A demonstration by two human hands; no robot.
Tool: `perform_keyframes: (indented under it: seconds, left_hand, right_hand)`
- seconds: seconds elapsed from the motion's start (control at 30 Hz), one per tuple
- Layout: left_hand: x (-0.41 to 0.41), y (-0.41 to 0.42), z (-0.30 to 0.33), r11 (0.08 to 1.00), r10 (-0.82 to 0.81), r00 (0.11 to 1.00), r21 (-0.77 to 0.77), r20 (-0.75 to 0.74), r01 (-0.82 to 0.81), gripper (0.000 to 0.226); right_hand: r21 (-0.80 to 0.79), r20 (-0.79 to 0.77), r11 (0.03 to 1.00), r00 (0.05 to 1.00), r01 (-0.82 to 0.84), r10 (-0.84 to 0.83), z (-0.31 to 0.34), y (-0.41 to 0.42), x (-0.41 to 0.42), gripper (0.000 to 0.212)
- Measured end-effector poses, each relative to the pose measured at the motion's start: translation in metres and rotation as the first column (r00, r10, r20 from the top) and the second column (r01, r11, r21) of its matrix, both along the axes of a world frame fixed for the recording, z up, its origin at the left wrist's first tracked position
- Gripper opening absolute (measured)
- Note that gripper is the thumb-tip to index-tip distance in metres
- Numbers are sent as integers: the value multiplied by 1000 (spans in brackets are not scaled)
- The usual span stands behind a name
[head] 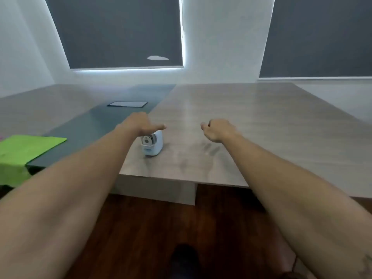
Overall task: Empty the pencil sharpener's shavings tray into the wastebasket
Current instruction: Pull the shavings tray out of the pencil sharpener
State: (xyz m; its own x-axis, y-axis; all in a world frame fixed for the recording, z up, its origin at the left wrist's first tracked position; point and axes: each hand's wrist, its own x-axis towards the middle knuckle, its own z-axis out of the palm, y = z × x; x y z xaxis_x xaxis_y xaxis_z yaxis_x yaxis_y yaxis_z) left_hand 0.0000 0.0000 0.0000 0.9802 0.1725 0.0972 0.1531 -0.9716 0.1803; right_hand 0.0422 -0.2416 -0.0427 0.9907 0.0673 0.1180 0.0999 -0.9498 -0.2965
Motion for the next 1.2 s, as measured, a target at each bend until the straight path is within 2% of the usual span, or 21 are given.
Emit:
perform_keyframes:
  seconds: [0.07, 0.2, 0.3, 0.4, 0.47, 0.73, 0.93, 1.2]
  left_hand:
    - [-4, 3, -10, 998, 41, 999, -46, -20, -42, 71]
    - [-5, 4, -36, 972, 115, 993, -205, -20, -117, 87]
    - [-2, 2, -44, 963, 124, 990, -250, 64, -104, 72]
    - [-1, -9, -44, 962, 36, 995, -272, 93, -10, 58]
    - [0, -19, -40, 943, -47, 996, -325, 79, 71, 57]
    - [17, -90, -48, 769, -361, 931, -545, 63, 335, 62]
    - [30, -141, -54, 658, -493, 865, -609, 95, 442, 69]
    - [46, -172, -68, 524, -567, 809, -691, 153, 498, 66]
  right_hand:
    - [-8, -10, 1000, 1000, -19, 19, -3, 11, -3, 62]
    - [-19, -18, 998, 998, -58, 58, -14, 25, -7, 61]
    - [-13, 0, 998, 998, -59, 59, -16, 20, -5, 62]
    - [51, -22, 996, 997, -68, 69, -16, 7, -7, 65]
    - [102, -10, 993, 998, -67, 68, -16, -5, -9, 65]
    - [234, 118, 972, 993, -36, 9, -29, -78, -24, 40]
    - [334, 122, 942, 992, -26, -16, -33, -136, -48, 29]
    - [311, 128, 950, 991, -16, -25, -47, -162, -59, 29]
